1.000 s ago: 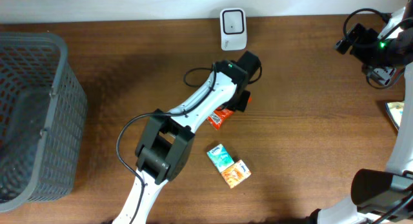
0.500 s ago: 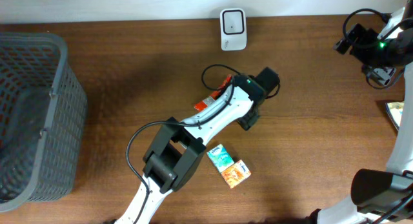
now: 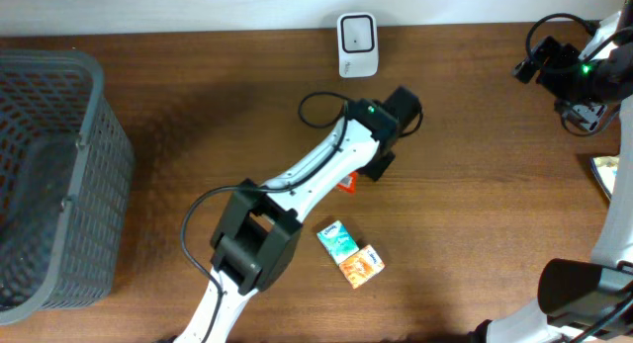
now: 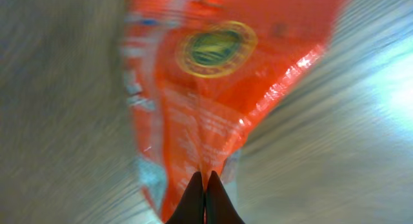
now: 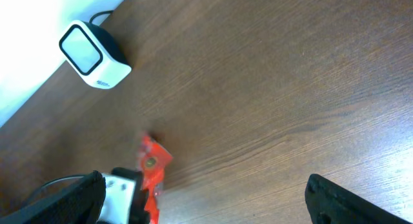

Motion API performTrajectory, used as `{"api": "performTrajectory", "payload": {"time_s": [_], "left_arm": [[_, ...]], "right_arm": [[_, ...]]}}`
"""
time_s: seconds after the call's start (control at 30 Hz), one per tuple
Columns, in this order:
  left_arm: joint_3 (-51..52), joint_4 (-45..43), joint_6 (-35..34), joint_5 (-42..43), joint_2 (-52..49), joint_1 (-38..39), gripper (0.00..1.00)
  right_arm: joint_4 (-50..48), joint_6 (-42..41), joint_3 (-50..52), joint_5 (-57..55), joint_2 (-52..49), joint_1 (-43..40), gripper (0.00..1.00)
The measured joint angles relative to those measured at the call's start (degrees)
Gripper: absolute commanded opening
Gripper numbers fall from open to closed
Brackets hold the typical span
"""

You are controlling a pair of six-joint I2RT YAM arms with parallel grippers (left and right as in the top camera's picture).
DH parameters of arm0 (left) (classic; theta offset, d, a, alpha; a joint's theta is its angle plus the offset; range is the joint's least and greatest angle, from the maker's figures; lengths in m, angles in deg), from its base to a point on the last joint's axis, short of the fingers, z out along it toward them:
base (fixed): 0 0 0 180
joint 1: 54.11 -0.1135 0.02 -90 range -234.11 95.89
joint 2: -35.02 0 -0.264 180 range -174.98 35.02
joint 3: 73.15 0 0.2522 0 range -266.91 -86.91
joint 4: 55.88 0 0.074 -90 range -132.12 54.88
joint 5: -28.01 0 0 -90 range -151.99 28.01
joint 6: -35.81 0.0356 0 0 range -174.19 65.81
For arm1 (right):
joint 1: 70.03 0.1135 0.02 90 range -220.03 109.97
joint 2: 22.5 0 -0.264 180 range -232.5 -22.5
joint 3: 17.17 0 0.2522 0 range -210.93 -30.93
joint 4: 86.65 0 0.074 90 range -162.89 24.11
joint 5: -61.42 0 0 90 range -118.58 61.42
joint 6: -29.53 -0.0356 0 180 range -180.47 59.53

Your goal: Scan the item barcode

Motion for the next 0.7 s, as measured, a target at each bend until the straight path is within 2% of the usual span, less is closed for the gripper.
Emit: {"api": "performTrajectory", "payload": {"time_s": [0.2,0.3,0.43,0.5,0.53,0.6,0.7], "left_arm": [[-4.11,1.92,-0.52,31.45,4.98,-3.82,0.00],[-1.11,-0.09,-4.37,36.79,5.03,-7.21,0.00],[11.61,-10.40,-6.99,44.59,5.09,-8.09,0.00],[13.35,-11.52,-8.02,41.51,5.09,-8.04,0.00],[13.35,-11.52,-9.40,36.50,5.11,-8.09,0.00],[13.42,-11.52,-12.07,20.68,5.11,-9.05,0.00],[13.40,-11.39,-12.74,14.08,5.11,-10.14,0.00]], "right_arm": [[0.00,-0.02,0.00,0.00,0.00,0.00,0.99],[0.02,0.00,0.00,0.00,0.00,0.00,0.98],[0.04,0.00,0.00,0.00,0.00,0.00,0.99],[0.04,0.00,0.00,0.00,0.00,0.00,0.99],[0.02,0.00,0.00,0.00,0.00,0.00,0.99],[0.00,0.02,0.00,0.00,0.00,0.00,0.99],[0.00,0.00,0.00,0.00,0.00,0.00,0.99]]}}
